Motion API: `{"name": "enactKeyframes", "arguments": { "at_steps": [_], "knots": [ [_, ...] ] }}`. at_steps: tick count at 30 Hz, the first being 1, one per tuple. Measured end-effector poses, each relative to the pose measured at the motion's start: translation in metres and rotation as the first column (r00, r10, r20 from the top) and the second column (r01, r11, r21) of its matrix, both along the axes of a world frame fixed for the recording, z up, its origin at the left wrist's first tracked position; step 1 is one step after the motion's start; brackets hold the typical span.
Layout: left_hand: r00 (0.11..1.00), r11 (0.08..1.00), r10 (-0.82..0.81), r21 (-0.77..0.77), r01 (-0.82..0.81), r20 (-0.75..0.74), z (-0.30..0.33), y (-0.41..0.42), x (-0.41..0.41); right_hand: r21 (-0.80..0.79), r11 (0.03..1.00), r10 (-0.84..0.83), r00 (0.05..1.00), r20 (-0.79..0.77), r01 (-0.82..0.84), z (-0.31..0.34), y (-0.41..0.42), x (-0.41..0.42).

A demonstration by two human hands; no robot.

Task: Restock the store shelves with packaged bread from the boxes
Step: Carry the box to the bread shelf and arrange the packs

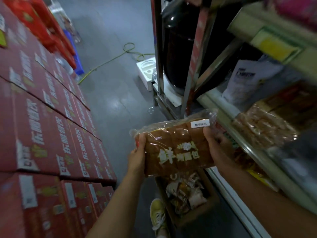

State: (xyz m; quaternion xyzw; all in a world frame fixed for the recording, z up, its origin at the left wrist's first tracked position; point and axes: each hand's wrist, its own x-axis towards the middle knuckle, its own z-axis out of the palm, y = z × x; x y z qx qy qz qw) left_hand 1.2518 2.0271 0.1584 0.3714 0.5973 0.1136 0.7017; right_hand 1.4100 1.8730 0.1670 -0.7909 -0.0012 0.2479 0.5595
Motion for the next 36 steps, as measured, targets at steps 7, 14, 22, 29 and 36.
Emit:
{"name": "enactKeyframes", "arguments": {
  "at_steps": [7, 14, 22, 29, 36],
  "knots": [
    [0.983, 0.995, -0.103, 0.011, 0.102, 0.155, 0.114, -0.020, -0.014, 0.142, 0.990, -0.017, 1.000, 0.005, 0.016, 0.123, -0.041, -0.024],
    [0.933, 0.956, -0.244, 0.227, 0.186, 0.265, 0.230, -0.034, -0.019, 0.098, 0.994, 0.022, 0.982, 0.188, -0.041, 0.240, -0.075, -0.042],
    [0.850, 0.867, -0.403, 0.438, 0.236, 0.339, 0.356, -0.047, 0.011, 0.263, 0.965, -0.096, 0.927, 0.364, -0.004, 0.352, -0.105, -0.034],
    [0.722, 0.764, -0.553, 0.598, 0.242, 0.415, 0.454, -0.041, 0.070, 0.278, 0.958, -0.217, 0.796, 0.565, 0.064, 0.452, -0.117, -0.011],
    [0.561, 0.679, -0.701, 0.652, 0.337, 0.440, 0.530, -0.016, 0.161, 0.293, 0.931, -0.362, 0.671, 0.647, 0.220, 0.525, -0.108, 0.040]
  ]
}}
